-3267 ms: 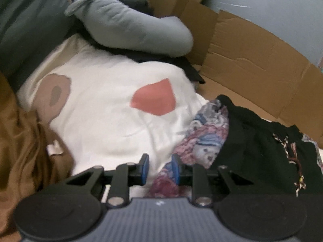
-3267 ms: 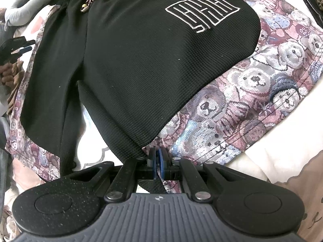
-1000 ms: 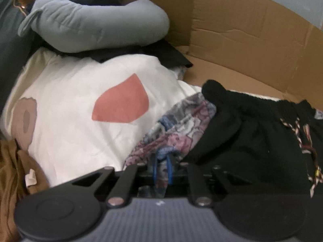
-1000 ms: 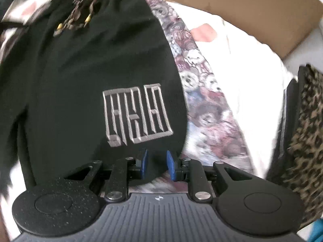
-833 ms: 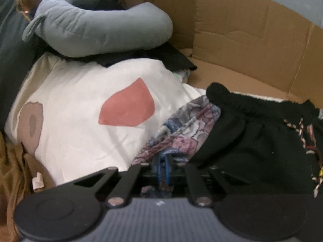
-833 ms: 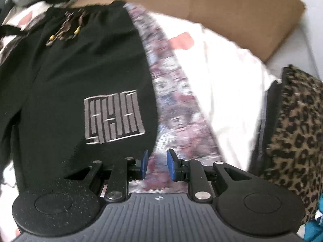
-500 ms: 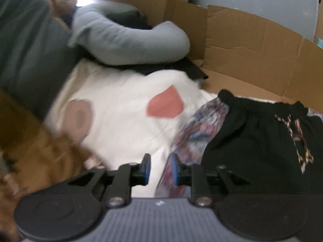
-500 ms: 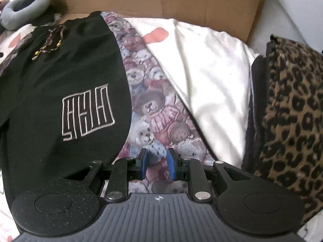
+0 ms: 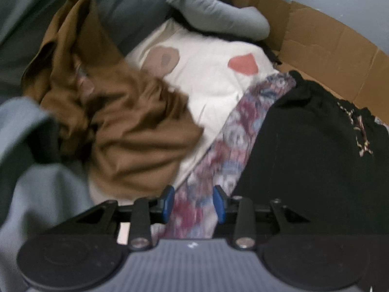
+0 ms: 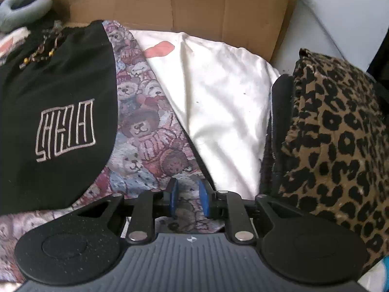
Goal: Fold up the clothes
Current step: 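Open the right gripper and move it toward the leopard-print cloth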
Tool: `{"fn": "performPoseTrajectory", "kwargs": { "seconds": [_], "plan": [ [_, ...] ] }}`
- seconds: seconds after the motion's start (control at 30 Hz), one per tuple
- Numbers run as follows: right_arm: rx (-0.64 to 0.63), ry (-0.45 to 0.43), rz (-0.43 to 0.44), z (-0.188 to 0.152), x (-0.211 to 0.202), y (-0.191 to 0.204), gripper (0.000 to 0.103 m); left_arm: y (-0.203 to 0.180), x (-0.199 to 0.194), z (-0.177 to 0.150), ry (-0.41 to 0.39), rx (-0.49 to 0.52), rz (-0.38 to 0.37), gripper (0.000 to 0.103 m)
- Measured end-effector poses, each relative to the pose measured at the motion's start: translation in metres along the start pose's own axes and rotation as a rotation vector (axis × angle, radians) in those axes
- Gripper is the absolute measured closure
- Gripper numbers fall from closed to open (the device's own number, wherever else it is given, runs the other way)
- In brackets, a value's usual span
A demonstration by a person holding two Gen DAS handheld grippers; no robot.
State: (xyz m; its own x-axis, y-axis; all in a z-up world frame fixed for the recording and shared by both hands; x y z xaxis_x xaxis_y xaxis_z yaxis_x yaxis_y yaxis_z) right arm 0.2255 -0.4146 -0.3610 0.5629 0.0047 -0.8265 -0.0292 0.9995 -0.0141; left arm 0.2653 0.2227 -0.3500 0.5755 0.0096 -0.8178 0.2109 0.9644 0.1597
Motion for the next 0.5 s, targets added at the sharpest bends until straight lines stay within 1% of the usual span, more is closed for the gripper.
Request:
{"fn": "performPoseTrajectory", "kwargs": {
  "seconds": [0.17, 0.23, 0.4, 0.5],
  "plan": [
    [-0.032, 0.011, -0.034, 0.002, 0.004, 0.001, 0.094, 0.005, -0.009, -0.021, 0.032, 0.005, -0.001, 0.066],
    [-0.041, 0.019, -0.046, 0.002, 0.005, 0.001, 0.099, 0.006, -0.01, -0.028, 0.045, 0.022, -0.001, 0.066],
    [-0.065, 0.043, -0.096, 0.005, 0.0, 0.002, 0.099, 0.0, -0.014, -0.042, 0.055, 0.086, -0.013, 0.066],
    [-0.041, 0.044, -0.124, 0.006, -0.01, -0.001, 0.098, -0.007, -0.016, -0.045, 0.053, 0.116, -0.024, 0.066]
  ]
}}
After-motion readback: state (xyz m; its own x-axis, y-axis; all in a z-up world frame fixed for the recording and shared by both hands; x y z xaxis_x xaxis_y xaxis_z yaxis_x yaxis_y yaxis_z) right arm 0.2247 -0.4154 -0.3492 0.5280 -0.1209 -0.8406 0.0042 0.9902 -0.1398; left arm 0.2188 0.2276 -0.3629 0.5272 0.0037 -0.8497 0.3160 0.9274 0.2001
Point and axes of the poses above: each gripper's, at about its wrist camera, not at the fingertips, and x roughly the way its jaws point, y to its left, z to its top, the point moved 1 cm from there along x, roughly the way its jaws point, and after that the axes turned 12 degrees about x, right-handed, at the moved point
